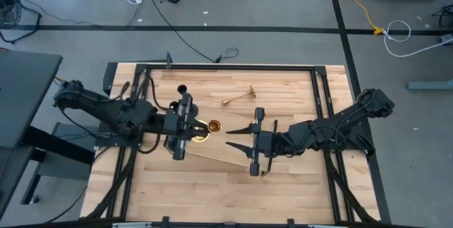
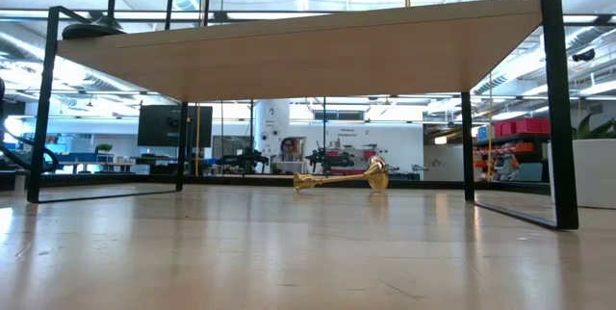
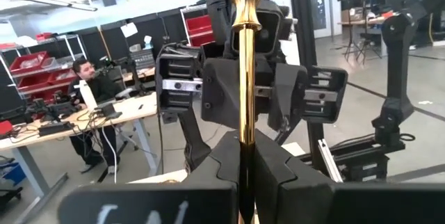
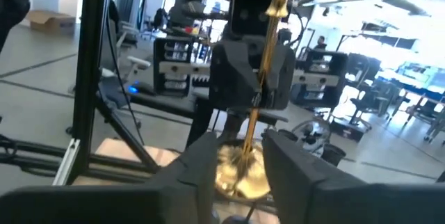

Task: Pick & Place candle stick holders
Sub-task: Put the left gold candle holder on the shelf aligned with the other gold candle holder

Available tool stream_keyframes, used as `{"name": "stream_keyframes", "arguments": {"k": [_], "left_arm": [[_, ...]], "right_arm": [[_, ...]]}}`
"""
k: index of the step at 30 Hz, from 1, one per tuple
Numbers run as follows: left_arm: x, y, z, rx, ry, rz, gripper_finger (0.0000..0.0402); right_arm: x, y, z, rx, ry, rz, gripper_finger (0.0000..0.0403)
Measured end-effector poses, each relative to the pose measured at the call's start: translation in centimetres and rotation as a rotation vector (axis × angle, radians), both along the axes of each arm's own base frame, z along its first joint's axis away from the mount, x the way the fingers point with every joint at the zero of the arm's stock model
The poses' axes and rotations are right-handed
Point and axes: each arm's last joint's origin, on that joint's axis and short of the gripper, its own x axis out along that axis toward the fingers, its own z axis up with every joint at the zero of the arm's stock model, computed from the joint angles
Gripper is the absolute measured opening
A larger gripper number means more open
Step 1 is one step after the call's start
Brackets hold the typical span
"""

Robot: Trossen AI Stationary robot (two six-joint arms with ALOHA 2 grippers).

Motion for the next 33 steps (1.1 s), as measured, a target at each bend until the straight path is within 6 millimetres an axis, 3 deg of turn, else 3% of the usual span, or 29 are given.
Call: {"name": "stream_keyframes", "arguments": {"k": [7, 13, 27, 30, 33], "left_arm": [[1.4, -0.5, -0.8, 0.005, 0.006, 0.002, 0.0013], [2.4, -0.9, -1.4, 0.008, 0.001, 0.002, 0.0014], [2.7, -1.0, -1.6, 0.01, 0.002, -0.007, 0.0013], [2.7, -1.0, -1.6, 0.009, 0.002, -0.003, 0.0015], [2.7, -0.9, -1.6, 0.014, 0.002, 0.001, 0.0019]], "right_arm": [[0.2, -0.5, 0.8, -0.005, -0.085, -0.019, 0.0182], [0.8, -1.2, 1.0, -0.01, -0.121, -0.003, 0.0191], [2.9, -2.5, 0.2, -0.001, -0.173, 0.058, 0.0159], [2.9, -2.6, 0.2, 0.006, -0.176, 0.057, 0.0135], [2.9, -2.6, 0.2, 0.001, -0.179, 0.074, 0.0088]]}}
